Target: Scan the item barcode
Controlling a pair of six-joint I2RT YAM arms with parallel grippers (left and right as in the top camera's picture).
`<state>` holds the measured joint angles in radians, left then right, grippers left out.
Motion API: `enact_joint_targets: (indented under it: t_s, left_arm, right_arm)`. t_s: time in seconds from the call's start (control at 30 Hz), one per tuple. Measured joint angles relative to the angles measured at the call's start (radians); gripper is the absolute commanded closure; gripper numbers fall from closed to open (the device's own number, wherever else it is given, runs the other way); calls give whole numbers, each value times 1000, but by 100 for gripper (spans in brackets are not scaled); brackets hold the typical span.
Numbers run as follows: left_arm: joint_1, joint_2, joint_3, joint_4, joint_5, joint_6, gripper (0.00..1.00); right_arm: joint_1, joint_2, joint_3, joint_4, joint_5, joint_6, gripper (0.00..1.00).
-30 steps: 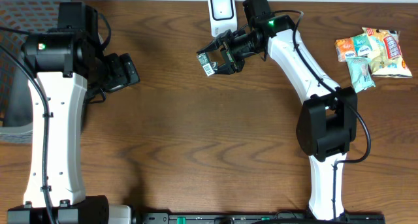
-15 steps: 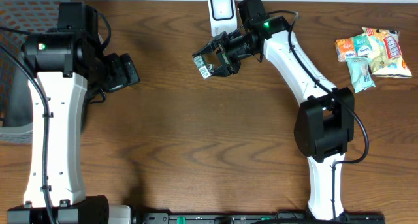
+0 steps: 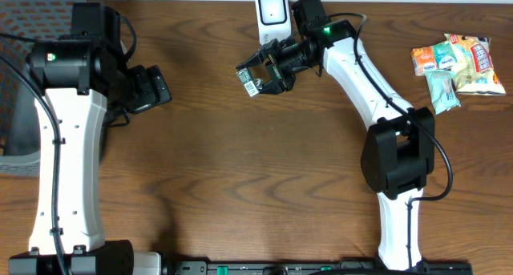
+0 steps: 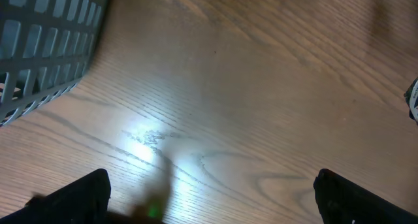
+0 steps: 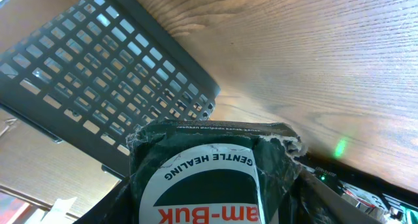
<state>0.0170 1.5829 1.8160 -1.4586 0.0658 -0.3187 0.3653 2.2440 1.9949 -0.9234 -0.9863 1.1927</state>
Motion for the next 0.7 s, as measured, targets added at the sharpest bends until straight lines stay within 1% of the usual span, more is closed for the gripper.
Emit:
enact_joint_targets:
  t_s: [0.7]
  left_arm:
    - [0,0,0,0,0,0,2]
  right_arm:
    - [25,0,0,0,40,-6,52]
